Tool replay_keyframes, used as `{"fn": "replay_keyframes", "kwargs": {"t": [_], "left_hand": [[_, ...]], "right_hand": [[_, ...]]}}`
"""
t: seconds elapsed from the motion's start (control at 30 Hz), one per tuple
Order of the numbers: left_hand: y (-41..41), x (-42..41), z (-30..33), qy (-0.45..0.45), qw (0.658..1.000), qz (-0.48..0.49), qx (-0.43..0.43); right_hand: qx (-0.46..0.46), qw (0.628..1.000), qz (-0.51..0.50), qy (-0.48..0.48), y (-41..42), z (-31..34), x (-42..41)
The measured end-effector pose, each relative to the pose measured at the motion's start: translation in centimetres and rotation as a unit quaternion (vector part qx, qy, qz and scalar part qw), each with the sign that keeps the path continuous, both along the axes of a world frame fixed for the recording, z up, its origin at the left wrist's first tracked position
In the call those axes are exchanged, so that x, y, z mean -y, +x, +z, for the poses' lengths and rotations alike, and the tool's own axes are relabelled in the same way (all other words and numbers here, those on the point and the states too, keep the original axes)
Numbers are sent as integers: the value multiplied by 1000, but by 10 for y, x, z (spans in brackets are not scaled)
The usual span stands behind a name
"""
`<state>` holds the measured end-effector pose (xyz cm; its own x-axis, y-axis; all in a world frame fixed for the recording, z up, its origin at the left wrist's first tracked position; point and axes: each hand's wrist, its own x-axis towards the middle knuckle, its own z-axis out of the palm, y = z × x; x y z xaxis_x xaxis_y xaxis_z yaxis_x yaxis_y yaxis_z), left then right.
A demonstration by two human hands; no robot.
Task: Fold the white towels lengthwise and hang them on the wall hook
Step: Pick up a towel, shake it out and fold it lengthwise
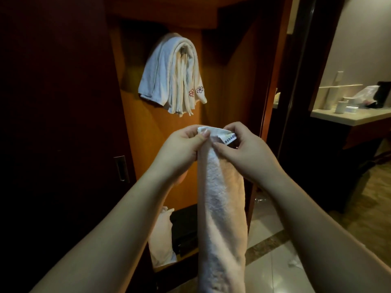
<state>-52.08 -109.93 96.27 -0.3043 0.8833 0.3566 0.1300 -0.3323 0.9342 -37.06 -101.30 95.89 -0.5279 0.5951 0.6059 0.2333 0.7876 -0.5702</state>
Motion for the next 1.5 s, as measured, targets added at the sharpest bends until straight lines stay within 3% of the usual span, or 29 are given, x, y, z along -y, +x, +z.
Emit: {"fn": "replay_keyframes", "kwargs": {"t": [0.1, 0.27, 0.37, 0.57, 0.83, 0.93, 1.03, 1.17, 1.23, 1.37, 1.5], "left_hand": [[-12, 0, 5, -4, 999, 35, -15], [-26, 1, 7, -20, 998, 26, -59], [-33, 3, 8, -25, 997, 19, -72], [-52, 5, 15, -23, 995, 67, -68], [-66, 9, 20, -17, 991, 118, -59], [-75, 9, 18, -17, 990, 122, -65], [-90, 9, 14, -26, 988, 139, -65], [-106, -1, -8, -88, 972, 182, -123], [-111, -3, -16, -99, 968, 194, -120], [-115, 0, -20, -49, 976, 200, -73], [-112, 1, -38, -95, 964, 200, -149]], "right_hand": [[140, 990, -11, -9, 6, 8, -17], [248, 966, 68, 10, 3, 8, -43], [248, 961, 119, 16, -3, 7, -53], [124, 979, 152, -60, -7, 9, -60], [325, 931, 132, -100, -13, -12, -72], [404, 909, 106, -19, -17, -24, -78], [373, 925, 1, 75, -13, -22, -91], [366, 920, -68, 122, -10, -8, -105], [339, 932, -70, 108, -13, -3, -108], [149, 986, -61, 37, -17, -3, -108], [147, 988, -39, -10, -14, -21, -110]]}}
